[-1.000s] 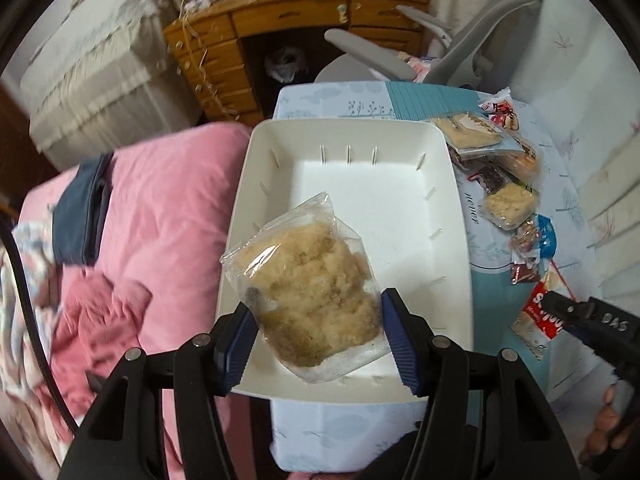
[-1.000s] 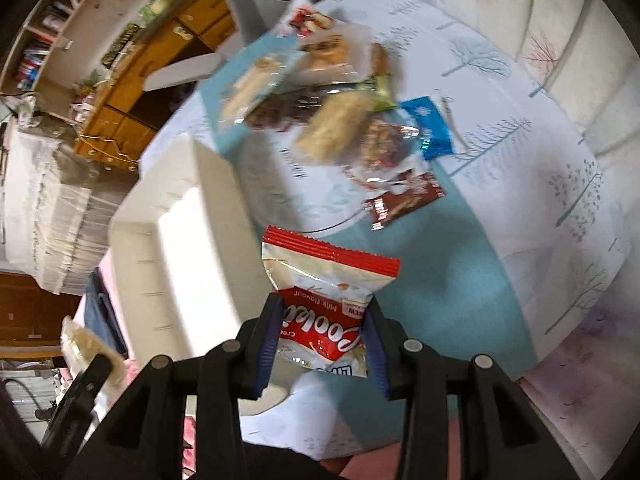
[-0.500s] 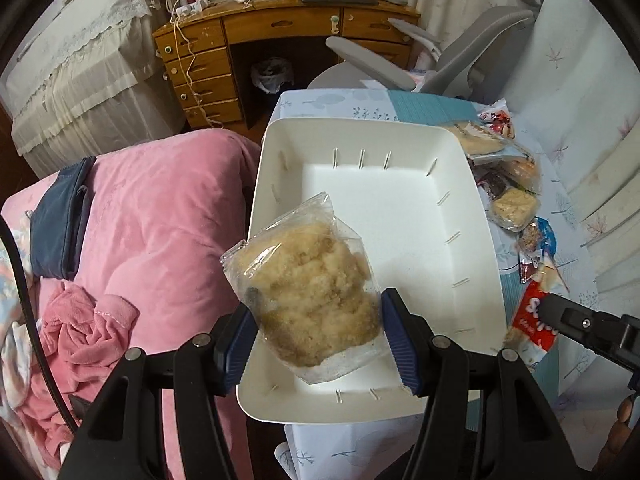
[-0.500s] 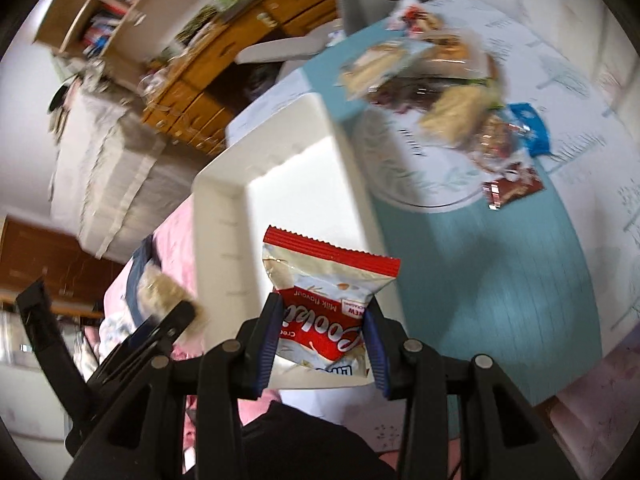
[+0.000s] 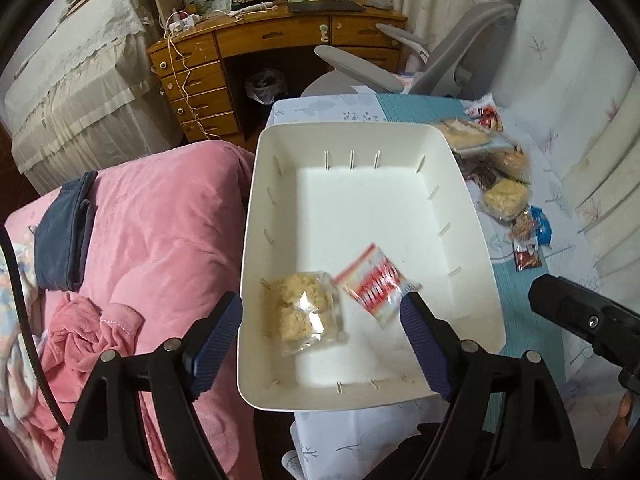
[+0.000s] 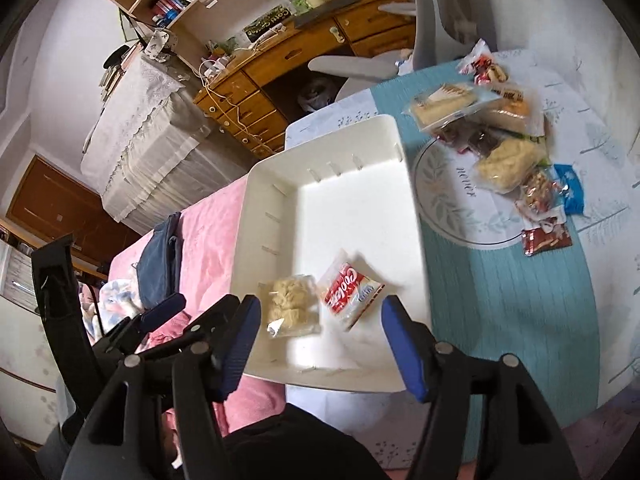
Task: Organize snacks
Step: 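Release the pastry bag into the white tray while the right drops the Cookies packet, then move both grippers back over the snack plate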
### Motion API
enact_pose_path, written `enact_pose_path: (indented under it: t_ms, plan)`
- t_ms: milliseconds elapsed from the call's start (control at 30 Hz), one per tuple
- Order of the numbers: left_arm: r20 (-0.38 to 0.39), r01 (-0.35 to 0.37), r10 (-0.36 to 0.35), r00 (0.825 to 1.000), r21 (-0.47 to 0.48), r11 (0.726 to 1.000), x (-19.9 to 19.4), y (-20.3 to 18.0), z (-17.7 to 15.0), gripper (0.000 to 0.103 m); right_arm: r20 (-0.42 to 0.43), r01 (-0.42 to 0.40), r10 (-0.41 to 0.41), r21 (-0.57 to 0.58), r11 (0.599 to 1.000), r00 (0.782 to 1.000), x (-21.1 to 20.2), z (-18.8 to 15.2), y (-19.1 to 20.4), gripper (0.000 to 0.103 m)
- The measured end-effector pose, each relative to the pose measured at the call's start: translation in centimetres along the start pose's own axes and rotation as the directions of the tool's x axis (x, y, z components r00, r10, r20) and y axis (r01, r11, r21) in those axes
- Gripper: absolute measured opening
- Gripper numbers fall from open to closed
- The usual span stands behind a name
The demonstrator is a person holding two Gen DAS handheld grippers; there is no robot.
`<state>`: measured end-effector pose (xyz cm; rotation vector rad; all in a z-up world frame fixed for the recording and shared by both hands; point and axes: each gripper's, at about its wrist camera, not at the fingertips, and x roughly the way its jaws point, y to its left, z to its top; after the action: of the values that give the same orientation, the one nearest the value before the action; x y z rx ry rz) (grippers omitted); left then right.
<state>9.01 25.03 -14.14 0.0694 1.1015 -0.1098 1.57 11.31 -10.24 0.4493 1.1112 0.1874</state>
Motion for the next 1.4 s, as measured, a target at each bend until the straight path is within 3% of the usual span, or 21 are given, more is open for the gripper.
enact_pose_path:
  t_ms: [333, 733, 1000, 1400]
  plan:
    - [0.005, 0.098, -0.098, 0.995, 0.033, 0.995, -0.7, -3.7, -0.2, 0.080, 0.064, 0.098, -0.099, 0.018, 0.995, 0.993, -2.0, -1.4, -4.3, 0.063]
    - [0.051, 0.215, -0.219, 0.974, 0.067, 0.974, -2.5, -10.9, 1.0, 0.080, 0.149, 0.235, -0.231, -0.013, 0.972, 0.962, -5.1, -1.0, -10.1, 0.063]
    - [0.040, 0.243, -0.245, 0.969, 0.055, 0.969, -1.8, -16.0, 2.4, 0.081, 0.165, 0.263, -0.245, -0.099, 0.960, 0.955, -6.7, 0.8, -13.1, 0.063]
    - [-0.040, 0.235, -0.236, 0.971, -0.029, 0.972, 2.2, -22.7, 3.2, 0.084, 0.093, 0.284, -0.270, -0.195, 0.939, 0.958, -6.7, 4.0, -19.6, 0.063]
